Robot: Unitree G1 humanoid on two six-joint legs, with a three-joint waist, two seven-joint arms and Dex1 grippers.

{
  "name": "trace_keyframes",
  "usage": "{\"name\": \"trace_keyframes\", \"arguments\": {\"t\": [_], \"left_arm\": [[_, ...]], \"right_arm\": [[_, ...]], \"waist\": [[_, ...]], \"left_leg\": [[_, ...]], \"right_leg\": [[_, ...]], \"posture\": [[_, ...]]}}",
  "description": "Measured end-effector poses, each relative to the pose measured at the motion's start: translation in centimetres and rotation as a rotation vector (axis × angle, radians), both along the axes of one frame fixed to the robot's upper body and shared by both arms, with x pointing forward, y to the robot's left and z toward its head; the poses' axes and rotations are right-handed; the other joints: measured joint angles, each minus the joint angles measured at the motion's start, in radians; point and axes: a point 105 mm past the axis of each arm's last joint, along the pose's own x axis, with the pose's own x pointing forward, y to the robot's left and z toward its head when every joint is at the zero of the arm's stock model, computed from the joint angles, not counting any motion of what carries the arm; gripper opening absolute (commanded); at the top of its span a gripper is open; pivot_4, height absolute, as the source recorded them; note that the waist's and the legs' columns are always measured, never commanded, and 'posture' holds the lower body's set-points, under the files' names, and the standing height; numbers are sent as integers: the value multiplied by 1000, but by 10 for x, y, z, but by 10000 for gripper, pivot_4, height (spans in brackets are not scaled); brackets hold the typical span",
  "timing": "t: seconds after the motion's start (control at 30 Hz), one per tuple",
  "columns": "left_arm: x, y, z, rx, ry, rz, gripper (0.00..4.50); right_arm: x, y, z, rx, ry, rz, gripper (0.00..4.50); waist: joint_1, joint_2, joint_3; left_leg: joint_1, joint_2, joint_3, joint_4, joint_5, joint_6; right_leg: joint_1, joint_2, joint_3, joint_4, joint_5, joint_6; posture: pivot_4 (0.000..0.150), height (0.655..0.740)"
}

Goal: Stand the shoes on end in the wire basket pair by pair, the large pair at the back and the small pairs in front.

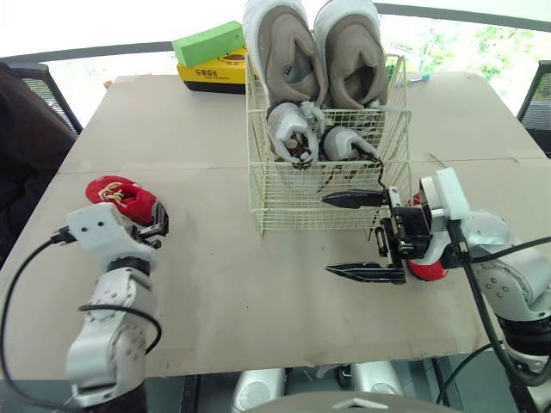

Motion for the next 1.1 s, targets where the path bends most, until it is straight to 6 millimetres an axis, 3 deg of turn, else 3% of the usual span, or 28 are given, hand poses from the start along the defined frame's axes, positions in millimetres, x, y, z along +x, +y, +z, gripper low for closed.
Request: {"name": "trace_keyframes", "arguments": {"t": [0.23, 0.33, 0.57, 0.73, 0.83, 0.87, 0.9, 1.0, 1.1], "left_arm": [[47, 1, -23, -34, 15, 134, 39721], [62, -1, -26, -34, -1, 146, 31982], [60, 2, -26, -9, -60, 187, 735], [40, 15, -24, -1, -115, 268, 287], [35, 6, -15, -12, -164, 214, 287], [34, -1, -12, -8, -177, 168, 6960], [35, -10, -7, -8, -193, 121, 9926], [42, -33, 6, -50, -241, 53, 24844], [54, -44, 17, -32, -218, 68, 40118]], "right_arm": [[1, -5, 0, -21, 3, -25, 44720], [-2, -4, 1, -30, -4, -27, 45000], [-1, -5, 1, -39, 2, -41, 45000], [2, -3, 5, -33, -5, -43, 45000], [6, -1, 8, -27, -15, -37, 45000], [8, 0, 8, -28, -15, -36, 45000], [10, 1, 7, -28, -13, -38, 45000], [14, 2, 6, -28, -3, -33, 45000], [14, 2, 6, -30, -10, -30, 45000]], "waist": [[4, -1, -1], [4, -1, -1], [0, -2, -1], [1, -2, -1], [3, -2, -1], [3, -2, -1], [4, -2, -1], [5, -2, -1], [4, -2, -1]], "left_leg": [[-2, -1, -1, 0, 0, -1], [-3, -1, -2, 0, 0, -1], [-7, -1, -2, 0, 0, -1], [-8, 0, -2, 1, 0, -1], [-8, -1, -2, 1, 0, -1], [-8, -1, -2, 1, 0, -1], [-9, -1, -2, 1, 0, -1], [-9, -1, -2, 2, 0, -1], [-9, -1, -3, 2, 0, -1]], "right_leg": [[0, -1, -2, -1, 1, -1], [-1, -1, -2, -1, 1, -1], [-5, -2, -2, -1, 1, 0], [-6, -2, -2, -1, 1, -1], [-6, -3, -2, -1, 1, -1], [-6, -3, -2, -1, 1, -1], [-6, -3, -2, -1, 1, -1], [-6, -4, -3, -1, 1, -1], [-6, -2, -3, -1, 1, 0]], "posture": [[1500, 7400], [1500, 7400], [1500, 7400], [1500, 7400], [1500, 7400], [1500, 7400], [1500, 7400], [1500, 7400], [1500, 7400]]}}
